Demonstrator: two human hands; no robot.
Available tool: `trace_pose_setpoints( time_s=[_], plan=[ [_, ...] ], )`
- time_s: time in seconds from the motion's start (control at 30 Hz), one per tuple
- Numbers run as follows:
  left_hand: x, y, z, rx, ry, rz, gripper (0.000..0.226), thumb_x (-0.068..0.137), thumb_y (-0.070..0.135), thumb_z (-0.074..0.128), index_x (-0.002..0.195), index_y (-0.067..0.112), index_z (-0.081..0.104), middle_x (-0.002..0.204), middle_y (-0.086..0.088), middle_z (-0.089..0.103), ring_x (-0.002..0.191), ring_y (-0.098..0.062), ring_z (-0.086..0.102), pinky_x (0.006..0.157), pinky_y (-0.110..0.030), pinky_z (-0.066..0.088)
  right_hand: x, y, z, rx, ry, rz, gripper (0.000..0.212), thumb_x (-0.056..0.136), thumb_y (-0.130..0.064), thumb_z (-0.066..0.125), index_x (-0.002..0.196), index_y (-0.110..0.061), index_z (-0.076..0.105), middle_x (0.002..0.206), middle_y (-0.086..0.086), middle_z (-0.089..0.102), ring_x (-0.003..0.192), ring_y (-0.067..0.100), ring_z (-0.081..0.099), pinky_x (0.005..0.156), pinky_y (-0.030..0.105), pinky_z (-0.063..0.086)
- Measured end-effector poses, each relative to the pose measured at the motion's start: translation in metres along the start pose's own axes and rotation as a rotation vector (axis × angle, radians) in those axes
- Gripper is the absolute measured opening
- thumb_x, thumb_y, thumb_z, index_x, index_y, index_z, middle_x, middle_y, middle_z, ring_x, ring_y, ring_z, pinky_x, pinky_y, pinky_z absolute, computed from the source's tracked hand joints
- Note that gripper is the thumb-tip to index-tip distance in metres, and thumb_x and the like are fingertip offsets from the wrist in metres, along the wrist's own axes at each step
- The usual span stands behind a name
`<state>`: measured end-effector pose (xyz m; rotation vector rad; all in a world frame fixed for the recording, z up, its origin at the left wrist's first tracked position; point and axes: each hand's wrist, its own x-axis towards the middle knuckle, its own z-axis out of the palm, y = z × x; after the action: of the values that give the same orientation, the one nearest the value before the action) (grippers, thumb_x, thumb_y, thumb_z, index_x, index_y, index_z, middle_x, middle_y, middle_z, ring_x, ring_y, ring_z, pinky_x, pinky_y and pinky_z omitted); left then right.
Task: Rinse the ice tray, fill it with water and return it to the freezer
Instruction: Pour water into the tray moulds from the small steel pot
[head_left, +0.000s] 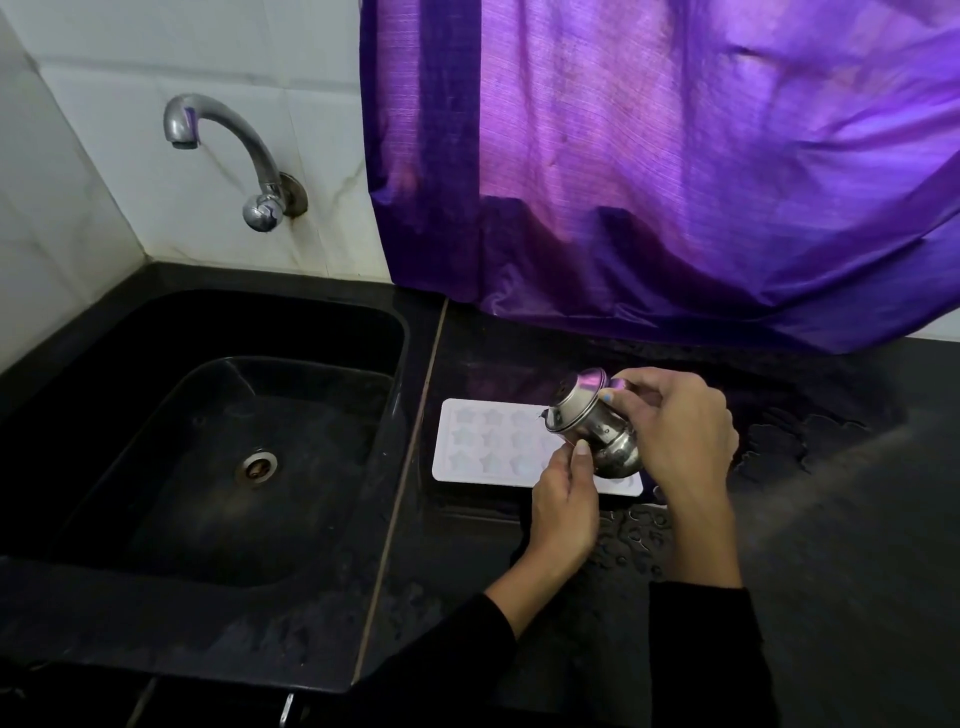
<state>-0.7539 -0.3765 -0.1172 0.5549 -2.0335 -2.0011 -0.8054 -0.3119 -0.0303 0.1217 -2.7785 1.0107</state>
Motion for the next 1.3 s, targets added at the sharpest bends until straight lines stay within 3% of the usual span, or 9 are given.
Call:
trace_pose_setpoints(
  time_s=[0.17, 0.27, 0.4, 0.6, 0.7, 0.8, 1.07, 1.3],
  plan=[
    [0.002, -0.006, 0.003, 0.000, -0.001, -0.031, 0.037, 0.102, 0.034, 0.034, 0.113, 0.010, 0.060, 0.104, -0.001, 0.066, 0.101, -0.014, 0.058, 0.090, -0.028, 0.043, -0.001, 0.002, 0.001, -0.014, 0.000, 0.000, 0.016, 0.084, -0.043, 0.065, 0.098, -0.035, 0.070, 0.087, -0.004, 0.072, 0.088, 0.023, 0.063, 0.073, 0.033, 0.041],
    [0.001, -0.006, 0.003, 0.005, 0.007, -0.045, 0.039, 0.101, 0.036, 0.034, 0.115, 0.010, 0.060, 0.111, -0.007, 0.066, 0.107, -0.019, 0.058, 0.094, -0.032, 0.043, -0.001, 0.002, 0.002, -0.019, 0.000, 0.001, 0.018, 0.085, -0.044, 0.065, 0.100, -0.035, 0.070, 0.091, -0.005, 0.072, 0.090, 0.023, 0.063, 0.072, 0.031, 0.037],
    [0.000, -0.004, 0.002, -0.005, 0.011, -0.039, 0.038, 0.102, 0.034, 0.034, 0.107, 0.005, 0.059, 0.097, -0.009, 0.063, 0.093, -0.017, 0.056, 0.082, -0.027, 0.041, -0.001, 0.002, 0.002, -0.022, -0.006, 0.004, 0.018, 0.084, -0.044, 0.065, 0.100, -0.036, 0.070, 0.091, -0.005, 0.072, 0.091, 0.022, 0.062, 0.072, 0.031, 0.036],
    [-0.001, -0.002, 0.000, -0.005, -0.008, -0.023, 0.027, 0.102, 0.032, 0.034, 0.092, 0.018, 0.055, 0.081, 0.011, 0.055, 0.079, -0.003, 0.052, 0.073, -0.018, 0.038, -0.002, 0.000, 0.000, -0.008, -0.001, 0.008, 0.019, 0.084, -0.044, 0.065, 0.100, -0.035, 0.070, 0.090, -0.005, 0.072, 0.089, 0.022, 0.063, 0.072, 0.032, 0.041],
    [-0.001, -0.001, -0.002, -0.011, -0.004, -0.009, 0.026, 0.102, 0.032, 0.034, 0.109, 0.020, 0.057, 0.092, 0.016, 0.060, 0.086, 0.008, 0.054, 0.072, -0.004, 0.037, -0.003, -0.001, -0.002, 0.044, 0.013, 0.014, 0.021, 0.083, -0.043, 0.066, 0.101, -0.033, 0.071, 0.088, -0.008, 0.072, 0.086, 0.019, 0.064, 0.073, 0.033, 0.046],
    [-0.001, 0.001, -0.004, -0.016, 0.006, 0.000, 0.031, 0.102, 0.033, 0.034, 0.121, 0.021, 0.055, 0.101, 0.017, 0.062, 0.092, 0.012, 0.053, 0.075, -0.003, 0.036, -0.003, -0.003, -0.004, 0.124, 0.027, 0.047, 0.019, 0.082, -0.041, 0.068, 0.099, -0.033, 0.072, 0.084, -0.011, 0.072, 0.085, 0.015, 0.065, 0.076, 0.036, 0.051],
    [0.000, 0.004, -0.016, -0.042, 0.036, 0.028, 0.032, 0.102, 0.031, 0.034, 0.128, 0.027, 0.052, 0.098, 0.029, 0.057, 0.089, 0.026, 0.049, 0.074, 0.004, 0.034, -0.003, -0.014, -0.002, 0.207, 0.021, 0.032, 0.015, 0.082, -0.038, 0.069, 0.096, -0.034, 0.072, 0.076, -0.016, 0.069, 0.083, 0.009, 0.065, 0.079, 0.038, 0.052],
    [0.004, -0.002, -0.020, -0.013, 0.048, 0.023, 0.032, 0.102, 0.032, 0.034, 0.123, 0.022, 0.055, 0.103, 0.016, 0.063, 0.094, 0.009, 0.055, 0.078, -0.002, 0.037, -0.001, -0.024, 0.007, 0.102, -0.017, -0.021, 0.018, 0.081, -0.043, 0.068, 0.097, -0.035, 0.072, 0.079, -0.011, 0.067, 0.083, 0.016, 0.061, 0.075, 0.035, 0.046]
  ],
)
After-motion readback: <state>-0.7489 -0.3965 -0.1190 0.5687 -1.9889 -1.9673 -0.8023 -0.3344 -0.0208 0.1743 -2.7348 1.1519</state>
